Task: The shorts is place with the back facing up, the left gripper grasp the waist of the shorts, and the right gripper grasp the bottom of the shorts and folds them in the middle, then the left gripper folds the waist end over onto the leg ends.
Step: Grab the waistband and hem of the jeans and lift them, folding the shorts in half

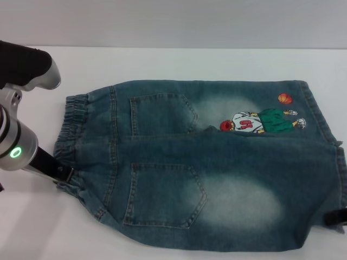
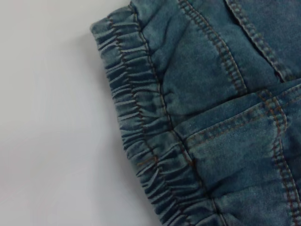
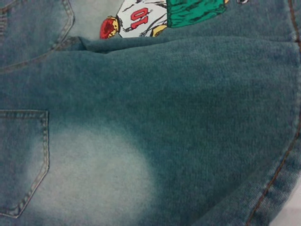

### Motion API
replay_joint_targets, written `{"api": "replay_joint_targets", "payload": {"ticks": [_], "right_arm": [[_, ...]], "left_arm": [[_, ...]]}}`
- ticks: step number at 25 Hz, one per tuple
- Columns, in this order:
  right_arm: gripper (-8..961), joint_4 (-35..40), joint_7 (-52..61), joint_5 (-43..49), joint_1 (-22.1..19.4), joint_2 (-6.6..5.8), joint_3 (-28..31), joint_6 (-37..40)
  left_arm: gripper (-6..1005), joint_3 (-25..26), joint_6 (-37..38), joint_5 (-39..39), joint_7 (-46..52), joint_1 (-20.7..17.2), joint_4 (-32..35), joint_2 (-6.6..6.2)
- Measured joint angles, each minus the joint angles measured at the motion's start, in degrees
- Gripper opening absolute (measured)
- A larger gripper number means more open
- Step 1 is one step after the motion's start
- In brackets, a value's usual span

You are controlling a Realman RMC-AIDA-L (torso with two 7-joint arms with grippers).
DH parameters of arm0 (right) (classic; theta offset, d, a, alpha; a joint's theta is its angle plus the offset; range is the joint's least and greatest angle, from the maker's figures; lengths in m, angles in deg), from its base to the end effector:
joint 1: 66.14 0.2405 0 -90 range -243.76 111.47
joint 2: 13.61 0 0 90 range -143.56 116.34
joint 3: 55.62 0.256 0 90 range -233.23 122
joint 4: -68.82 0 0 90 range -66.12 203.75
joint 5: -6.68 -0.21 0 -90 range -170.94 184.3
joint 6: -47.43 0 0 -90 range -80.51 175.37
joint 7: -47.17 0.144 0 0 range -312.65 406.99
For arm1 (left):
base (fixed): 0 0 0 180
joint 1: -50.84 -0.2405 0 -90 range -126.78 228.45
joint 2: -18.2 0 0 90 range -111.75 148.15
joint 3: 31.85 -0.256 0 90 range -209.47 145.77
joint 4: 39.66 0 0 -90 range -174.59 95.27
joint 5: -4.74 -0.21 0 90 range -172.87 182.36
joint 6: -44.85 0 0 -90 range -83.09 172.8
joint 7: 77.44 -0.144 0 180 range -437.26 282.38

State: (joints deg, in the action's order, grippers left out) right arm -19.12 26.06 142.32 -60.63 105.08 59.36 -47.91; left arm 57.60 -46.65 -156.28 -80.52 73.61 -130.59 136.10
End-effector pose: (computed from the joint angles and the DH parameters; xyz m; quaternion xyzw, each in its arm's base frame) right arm 0.2938 0.2464 0.0567 -0.7483 0.6394 -0.0356 0.1733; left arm -0.2152 0.3159 0.0154 -0.7902 -0.4904 0.2191 0.2952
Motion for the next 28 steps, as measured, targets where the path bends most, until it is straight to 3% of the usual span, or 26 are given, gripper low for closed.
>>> {"api": "replay_joint_targets", "payload": {"ticks": [2,13,18,28], "right_arm": [[556,-0.07,-0.44,0.00,0.27,-0.09,-0.29,0.02],[85,-0.65,-1.30,-0.03,1.43,-0.13,-0.49,-0.21],[7,-1.78,-1.40,-0.04,1.24,-0.12,-0.47,-0.02],[7,-7.16,-4.46,-2.87,-0.79,-0.02,0.94,2.84]], "left_arm": [[30,0.11,0.10,0.05,-0.09,0.17,0.33,0.02],[30,1.40,0.79,0.08,-0.09,0.52,0.78,0.05],[30,1.48,0.93,0.11,-0.09,0.50,0.82,0.05],[30,2.68,1.95,0.14,-0.06,-1.75,-1.76,0.05]]}}
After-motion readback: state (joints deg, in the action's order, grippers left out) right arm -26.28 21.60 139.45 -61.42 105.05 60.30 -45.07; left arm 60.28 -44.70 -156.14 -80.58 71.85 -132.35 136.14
